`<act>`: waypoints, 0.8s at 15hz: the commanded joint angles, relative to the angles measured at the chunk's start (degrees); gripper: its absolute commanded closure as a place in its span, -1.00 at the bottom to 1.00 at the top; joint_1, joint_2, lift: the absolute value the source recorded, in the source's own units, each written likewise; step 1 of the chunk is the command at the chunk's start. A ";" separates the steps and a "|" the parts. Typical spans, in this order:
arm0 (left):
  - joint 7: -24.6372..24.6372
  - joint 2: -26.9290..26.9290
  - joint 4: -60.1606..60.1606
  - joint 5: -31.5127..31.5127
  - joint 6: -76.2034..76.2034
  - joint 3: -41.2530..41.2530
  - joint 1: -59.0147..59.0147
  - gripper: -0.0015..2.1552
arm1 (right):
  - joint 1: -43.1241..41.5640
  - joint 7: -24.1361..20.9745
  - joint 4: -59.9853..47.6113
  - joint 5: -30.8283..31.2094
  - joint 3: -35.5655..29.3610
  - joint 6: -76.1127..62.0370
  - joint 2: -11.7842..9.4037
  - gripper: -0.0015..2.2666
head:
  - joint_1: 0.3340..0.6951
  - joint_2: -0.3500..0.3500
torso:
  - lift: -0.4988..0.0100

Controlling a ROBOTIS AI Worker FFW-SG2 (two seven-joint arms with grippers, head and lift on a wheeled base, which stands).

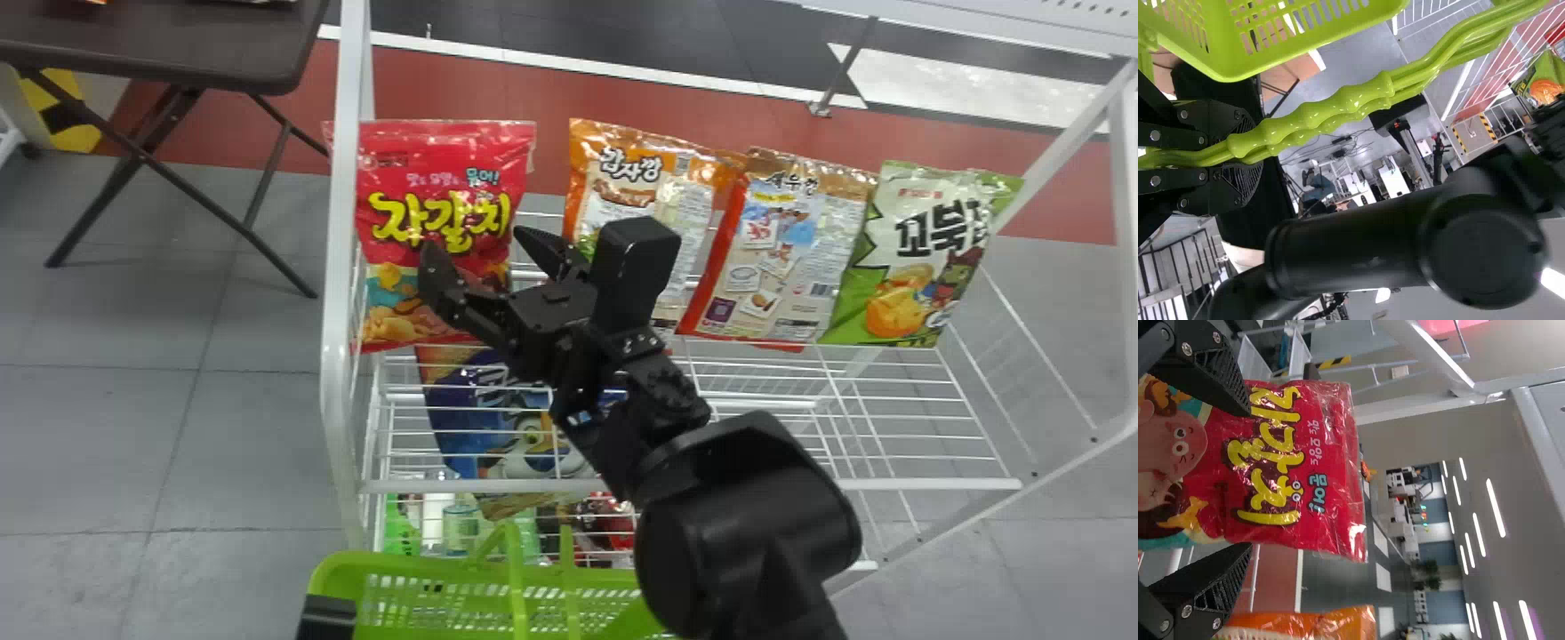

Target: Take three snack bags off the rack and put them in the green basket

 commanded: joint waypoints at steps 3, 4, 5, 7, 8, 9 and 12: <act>-0.04 -0.05 0.05 0.00 0.00 0.01 -0.09 0.36 | -5.53 6.59 3.42 -2.97 -1.17 9.56 -0.01 -0.02 | 1.00 -0.48 | 0.86; -0.04 -0.14 0.05 0.00 0.00 0.01 -0.09 0.36 | -5.44 6.94 3.33 -2.70 -1.43 11.14 0.08 0.82 | 1.00 -0.45 | 0.86; -0.04 -0.14 0.05 0.00 0.00 0.01 -0.09 0.36 | -4.47 7.74 2.89 -2.79 -1.87 10.96 -0.10 0.94 | 1.00 -0.42 | 0.86; -0.04 -0.14 0.05 0.00 0.00 0.01 -0.09 0.36 | -1.92 9.14 0.43 -1.21 -2.13 9.73 -0.45 0.97 | 1.00 -0.42 | 0.86; -0.04 -0.14 0.05 -0.09 0.00 0.01 -0.18 0.36 | -0.25 9.67 -2.03 -0.77 -2.84 9.38 -0.63 0.98 | 1.00 -0.44 | 0.86; -0.13 -0.05 0.05 -0.09 0.00 0.01 -0.18 0.36 | 1.68 10.81 -4.40 -1.03 -4.07 9.56 -0.63 0.98 | 1.00 -0.45 | 0.86; 1.10 -0.05 0.23 -1.58 -0.35 -0.08 -0.61 0.36 | 8.98 12.83 -15.13 -2.88 -9.25 11.32 -0.98 0.98 | 1.00 -0.57 | 0.86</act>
